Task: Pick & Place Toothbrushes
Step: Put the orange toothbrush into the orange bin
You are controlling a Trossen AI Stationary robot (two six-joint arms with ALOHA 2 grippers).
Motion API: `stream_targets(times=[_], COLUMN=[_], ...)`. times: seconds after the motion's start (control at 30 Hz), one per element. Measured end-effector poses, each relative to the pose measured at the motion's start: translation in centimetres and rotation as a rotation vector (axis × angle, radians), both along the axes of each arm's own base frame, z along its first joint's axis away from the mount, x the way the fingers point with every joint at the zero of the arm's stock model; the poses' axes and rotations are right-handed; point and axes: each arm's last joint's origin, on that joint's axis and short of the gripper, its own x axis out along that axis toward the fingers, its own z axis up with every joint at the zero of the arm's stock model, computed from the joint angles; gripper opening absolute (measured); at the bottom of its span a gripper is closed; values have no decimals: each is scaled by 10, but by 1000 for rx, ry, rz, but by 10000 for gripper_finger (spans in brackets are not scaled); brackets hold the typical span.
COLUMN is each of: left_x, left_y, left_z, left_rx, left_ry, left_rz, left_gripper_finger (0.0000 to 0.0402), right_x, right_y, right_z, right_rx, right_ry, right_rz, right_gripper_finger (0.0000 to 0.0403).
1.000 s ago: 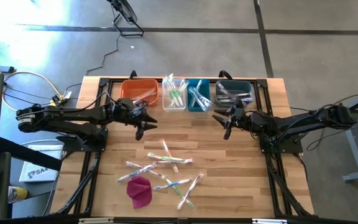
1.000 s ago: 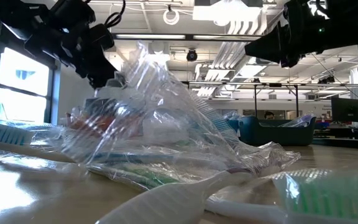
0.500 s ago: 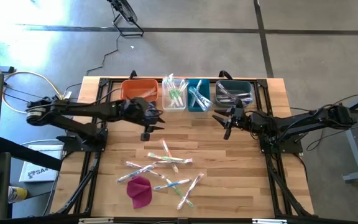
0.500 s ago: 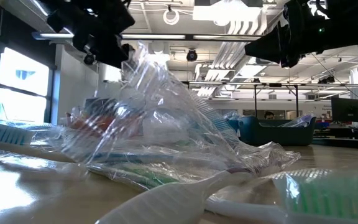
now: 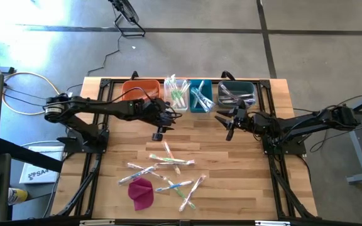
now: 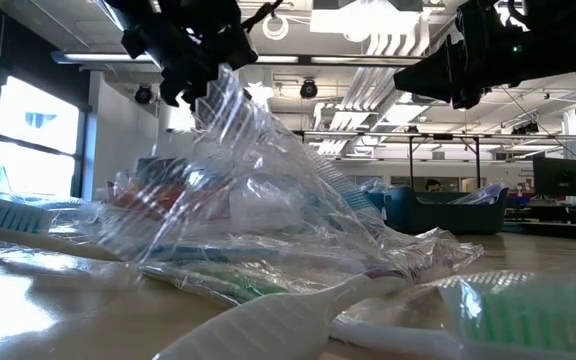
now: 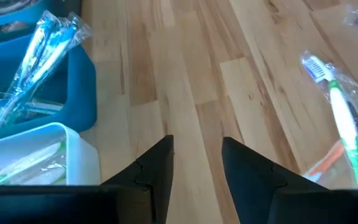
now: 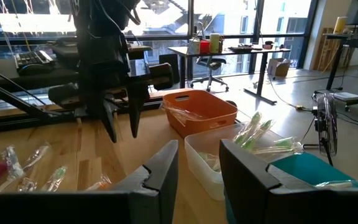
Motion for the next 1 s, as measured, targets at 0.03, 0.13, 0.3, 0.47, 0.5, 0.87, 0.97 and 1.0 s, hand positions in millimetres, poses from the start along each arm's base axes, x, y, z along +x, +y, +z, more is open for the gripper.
stream_targets(times=[0.03, 0.13, 0.3, 0.47, 0.5, 0.87, 0.97, 1.0], left_x=[0, 0, 0, 0, 0, 14, 14, 14], left_y=[0, -1, -1, -1, -1, 1, 0, 0], left_z=[0, 0, 0, 1, 1, 0, 0, 0], left_rx=[-5, -19, -81, -84, -72, 9, 19, 12], left_ry=[4, 4, -3, -9, -9, -117, -119, -119], left_rz=[-4, -19, 35, 39, 28, -53, -83, -96], left_gripper_finger=[132, 132, 132, 132, 132, 132, 132, 132], right_x=[0, 0, 0, 0, 0, 0, 0, 0], right_y=[0, 0, 0, 0, 0, 0, 0, 0], right_z=[0, 0, 0, 0, 0, -1, -3, -3], right_rx=[0, -1, -1, -2, -3, -3, -1, -1], right_ry=[0, 2, 3, 6, 6, 16, 31, 33], right_rz=[0, 0, 0, 0, 0, 0, 0, 1], right_gripper_finger=[110, 110, 110, 110, 110, 110, 110, 110])
